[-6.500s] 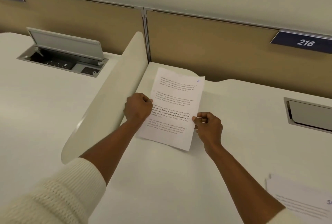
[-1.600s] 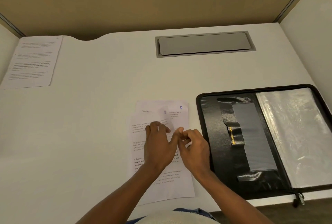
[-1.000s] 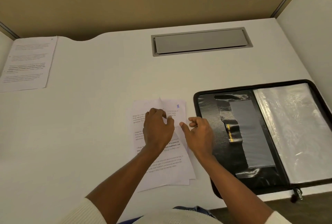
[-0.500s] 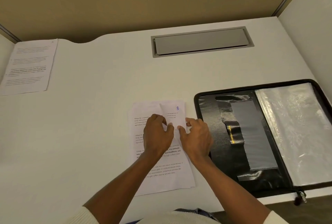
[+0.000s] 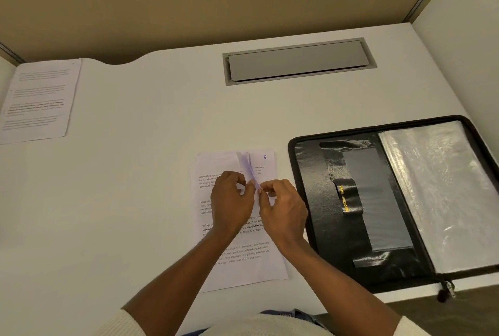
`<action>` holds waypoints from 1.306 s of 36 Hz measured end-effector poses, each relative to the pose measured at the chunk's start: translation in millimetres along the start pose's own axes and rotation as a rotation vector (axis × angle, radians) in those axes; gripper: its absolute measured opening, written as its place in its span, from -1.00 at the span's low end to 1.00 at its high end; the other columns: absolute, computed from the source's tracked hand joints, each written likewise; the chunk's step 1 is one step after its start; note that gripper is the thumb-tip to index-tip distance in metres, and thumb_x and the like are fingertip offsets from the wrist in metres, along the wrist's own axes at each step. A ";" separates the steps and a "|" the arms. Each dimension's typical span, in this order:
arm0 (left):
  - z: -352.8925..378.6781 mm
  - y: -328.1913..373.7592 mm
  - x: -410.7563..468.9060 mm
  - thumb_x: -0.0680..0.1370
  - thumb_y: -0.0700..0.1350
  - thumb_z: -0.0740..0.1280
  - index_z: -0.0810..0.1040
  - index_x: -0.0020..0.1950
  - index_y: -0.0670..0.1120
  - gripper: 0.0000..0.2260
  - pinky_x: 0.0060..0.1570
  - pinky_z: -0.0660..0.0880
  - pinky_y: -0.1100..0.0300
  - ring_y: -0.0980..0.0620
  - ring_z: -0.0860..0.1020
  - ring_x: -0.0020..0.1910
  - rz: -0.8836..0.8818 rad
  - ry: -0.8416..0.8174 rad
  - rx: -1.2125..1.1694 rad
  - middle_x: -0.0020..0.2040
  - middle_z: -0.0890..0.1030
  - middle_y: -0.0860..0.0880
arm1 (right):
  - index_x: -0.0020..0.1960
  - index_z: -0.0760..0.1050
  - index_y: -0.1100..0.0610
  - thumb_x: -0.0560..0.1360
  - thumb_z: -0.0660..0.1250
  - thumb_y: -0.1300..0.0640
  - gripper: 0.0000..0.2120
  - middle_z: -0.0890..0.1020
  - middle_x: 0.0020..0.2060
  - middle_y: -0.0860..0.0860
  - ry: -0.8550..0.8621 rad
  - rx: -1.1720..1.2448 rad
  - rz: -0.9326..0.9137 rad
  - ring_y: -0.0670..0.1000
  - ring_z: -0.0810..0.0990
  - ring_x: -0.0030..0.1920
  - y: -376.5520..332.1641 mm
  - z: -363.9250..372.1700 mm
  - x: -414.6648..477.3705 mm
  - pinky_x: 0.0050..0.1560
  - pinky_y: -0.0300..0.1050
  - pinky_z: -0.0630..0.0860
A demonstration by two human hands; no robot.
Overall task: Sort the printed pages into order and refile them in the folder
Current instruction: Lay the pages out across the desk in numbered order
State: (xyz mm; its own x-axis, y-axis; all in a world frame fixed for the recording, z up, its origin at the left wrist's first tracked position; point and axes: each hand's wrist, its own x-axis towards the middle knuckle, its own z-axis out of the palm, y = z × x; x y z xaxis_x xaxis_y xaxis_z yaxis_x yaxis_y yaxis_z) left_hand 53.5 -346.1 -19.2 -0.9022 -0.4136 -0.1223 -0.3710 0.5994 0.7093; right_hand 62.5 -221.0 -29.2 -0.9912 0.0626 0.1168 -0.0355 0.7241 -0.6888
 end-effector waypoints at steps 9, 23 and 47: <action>2.2 -1.8 -1.2 0.59 0.01 0.47 0.57 -0.17 0.00 -0.81 -0.04 0.55 0.10 0.07 0.58 -0.08 0.022 0.038 -0.051 -0.07 0.62 0.11 | 0.24 0.45 -0.02 0.57 0.50 0.11 -0.69 0.69 -0.09 -0.06 0.026 0.008 0.061 -0.03 0.67 -0.14 7.6 0.8 7.4 -0.15 0.03 0.69; 0.0 -6.2 1.9 0.58 0.00 0.48 0.58 -0.19 0.00 -0.81 0.00 0.61 -0.05 0.07 0.62 -0.08 0.015 0.041 -0.107 -0.08 0.63 0.10 | 0.23 0.58 -0.03 0.61 0.46 0.07 -0.80 0.69 -0.04 -0.09 0.040 0.111 -0.073 -0.07 0.63 -0.15 17.6 2.7 10.0 -0.22 0.01 0.68; 5.5 9.4 5.7 0.62 0.23 0.38 0.66 -0.11 0.01 -0.68 0.00 0.47 0.14 0.10 0.56 0.03 -0.045 0.003 -0.159 -0.10 0.64 0.14 | 0.16 0.64 0.10 0.60 0.44 0.11 -0.84 0.65 -0.02 -0.05 -0.008 0.229 -0.170 -0.04 0.62 -0.08 22.2 1.6 11.4 -0.15 0.00 0.65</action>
State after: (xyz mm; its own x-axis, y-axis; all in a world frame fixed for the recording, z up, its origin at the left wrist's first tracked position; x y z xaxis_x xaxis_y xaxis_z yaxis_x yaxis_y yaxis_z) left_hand 43.7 -339.0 -17.0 -0.8848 -0.4396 -0.1547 -0.3712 0.4642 0.8042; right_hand 50.2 -205.3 -44.3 -0.9695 -0.0522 0.2393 -0.2280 0.5495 -0.8038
